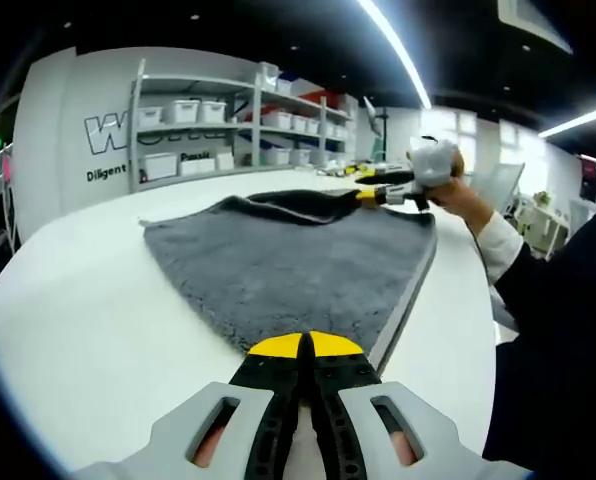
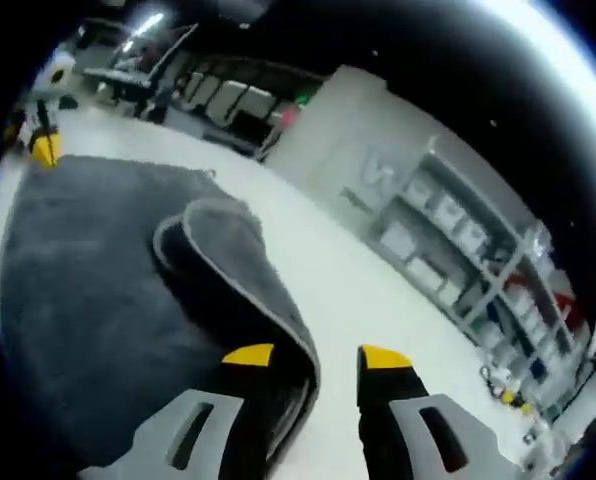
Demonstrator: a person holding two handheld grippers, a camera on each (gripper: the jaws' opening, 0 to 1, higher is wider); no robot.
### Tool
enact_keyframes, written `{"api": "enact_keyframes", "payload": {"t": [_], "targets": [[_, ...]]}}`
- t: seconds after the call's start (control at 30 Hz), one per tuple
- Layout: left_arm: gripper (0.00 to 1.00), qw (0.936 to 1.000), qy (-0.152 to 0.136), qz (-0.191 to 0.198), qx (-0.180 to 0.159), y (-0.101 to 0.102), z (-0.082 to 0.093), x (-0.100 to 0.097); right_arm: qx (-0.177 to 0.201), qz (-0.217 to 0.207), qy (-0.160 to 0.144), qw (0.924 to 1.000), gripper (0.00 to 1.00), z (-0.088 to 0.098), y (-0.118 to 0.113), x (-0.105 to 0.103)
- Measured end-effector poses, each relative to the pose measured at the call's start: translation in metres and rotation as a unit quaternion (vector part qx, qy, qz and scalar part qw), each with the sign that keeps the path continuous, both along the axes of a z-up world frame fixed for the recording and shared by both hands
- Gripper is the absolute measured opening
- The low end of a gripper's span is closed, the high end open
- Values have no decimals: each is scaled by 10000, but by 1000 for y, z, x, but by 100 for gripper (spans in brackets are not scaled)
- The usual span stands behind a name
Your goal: Open the folded towel by lifting each exposed corner and separating the folded layers until the towel lies flat within the target outline without major curled edges
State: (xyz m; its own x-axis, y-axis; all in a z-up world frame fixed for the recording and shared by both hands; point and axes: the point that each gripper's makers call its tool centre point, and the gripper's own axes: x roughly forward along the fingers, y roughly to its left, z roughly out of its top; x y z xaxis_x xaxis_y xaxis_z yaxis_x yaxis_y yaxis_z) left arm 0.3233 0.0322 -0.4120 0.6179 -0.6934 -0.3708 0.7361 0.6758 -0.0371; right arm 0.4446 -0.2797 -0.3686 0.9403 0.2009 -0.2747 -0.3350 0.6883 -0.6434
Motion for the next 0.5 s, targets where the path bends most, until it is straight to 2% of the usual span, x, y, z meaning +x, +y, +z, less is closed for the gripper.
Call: {"api": "enact_keyframes", "payload": {"t": [0.1, 0.2, 0.37, 0.5], "targets": [[1, 10000, 2, -3, -1, 0, 0, 0, -720, -15, -239, 9971, 33, 3, 1, 5], [1, 10000, 10, -2, -13, 0, 0, 0, -1341, -72, -400, 9901, 33, 3, -2, 8], [1, 10000, 40, 8, -61, 0, 0, 0, -1292, 140, -521, 9902, 37, 4, 9, 6], [1, 10000, 35, 9, -57, -1, 0, 0, -1639, 578, -599, 9830, 38, 0, 29, 3]]}}
